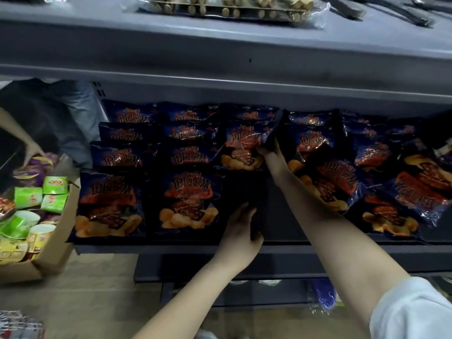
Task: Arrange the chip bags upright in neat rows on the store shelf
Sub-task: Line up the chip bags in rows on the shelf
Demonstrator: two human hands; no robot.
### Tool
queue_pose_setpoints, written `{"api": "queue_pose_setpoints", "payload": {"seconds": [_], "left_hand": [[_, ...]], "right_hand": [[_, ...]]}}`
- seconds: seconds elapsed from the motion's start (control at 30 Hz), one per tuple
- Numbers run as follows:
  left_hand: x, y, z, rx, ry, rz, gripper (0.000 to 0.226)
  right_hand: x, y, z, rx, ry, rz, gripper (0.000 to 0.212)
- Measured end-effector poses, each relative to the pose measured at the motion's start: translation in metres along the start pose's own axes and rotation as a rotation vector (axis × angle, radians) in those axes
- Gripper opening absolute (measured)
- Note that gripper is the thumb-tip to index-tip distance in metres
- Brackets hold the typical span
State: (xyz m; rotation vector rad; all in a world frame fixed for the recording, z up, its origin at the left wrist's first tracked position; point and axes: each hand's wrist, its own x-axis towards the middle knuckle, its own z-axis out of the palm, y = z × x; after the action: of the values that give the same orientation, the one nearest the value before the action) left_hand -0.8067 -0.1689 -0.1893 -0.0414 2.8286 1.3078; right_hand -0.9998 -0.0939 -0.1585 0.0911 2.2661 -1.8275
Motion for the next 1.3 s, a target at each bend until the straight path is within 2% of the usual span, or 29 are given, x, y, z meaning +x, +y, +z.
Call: {"api": "queue_pose_setpoints", "payload": {"seconds": [0.1, 0.23, 0.3, 0.4, 0.47, 0.57, 0.7, 0.87, 1.0, 1.13, 1.3], "left_hand": [[0.000, 0.000, 0.000, 0.012, 0.001, 0.003, 0.055], [0.001, 0.001, 0.000, 0.023, -0.007, -0.014, 0.054], [0.003, 0.003, 0.001, 0.039, -0.028, -0.030, 0.054], [0.005, 0.009, 0.005, 0.060, -0.069, -0.078, 0.056], [0.008, 0.016, 0.010, 0.070, -0.031, -0.103, 0.055], [0.016, 0.027, 0.018, 0.038, 0.055, -0.092, 0.051], [0.037, 0.055, 0.030, -0.060, 0.080, -0.039, 0.048], [0.068, 0.084, 0.052, -0.208, -0.005, -0.087, 0.054], [0.082, 0.096, 0.062, -0.181, -0.028, -0.068, 0.052], [0.090, 0.096, 0.065, -0.152, -0.039, -0.116, 0.053], [0.081, 0.097, 0.063, -0.066, -0.150, -0.147, 0.038]], "right_hand": [[0.001, 0.003, -0.002, 0.012, -0.051, -0.010, 0.074], [-0.007, -0.001, -0.009, 0.070, -0.021, -0.020, 0.077], [-0.020, -0.010, -0.015, 0.013, 0.016, -0.056, 0.070], [-0.034, -0.018, -0.035, -0.206, 0.064, -0.197, 0.059], [-0.043, -0.022, -0.057, -0.322, 0.076, -0.279, 0.054], [-0.062, -0.026, -0.098, -0.368, 0.080, -0.323, 0.046], [-0.087, -0.022, -0.149, -0.341, 0.158, -0.364, 0.039], [-0.112, 0.001, -0.196, -0.514, 0.243, -0.379, 0.039], [-0.123, 0.030, -0.206, -0.755, 0.163, -0.334, 0.043], [-0.127, 0.052, -0.208, -0.949, 0.116, -0.321, 0.060], [-0.124, 0.057, -0.208, -0.919, 0.109, -0.392, 0.072]]}}
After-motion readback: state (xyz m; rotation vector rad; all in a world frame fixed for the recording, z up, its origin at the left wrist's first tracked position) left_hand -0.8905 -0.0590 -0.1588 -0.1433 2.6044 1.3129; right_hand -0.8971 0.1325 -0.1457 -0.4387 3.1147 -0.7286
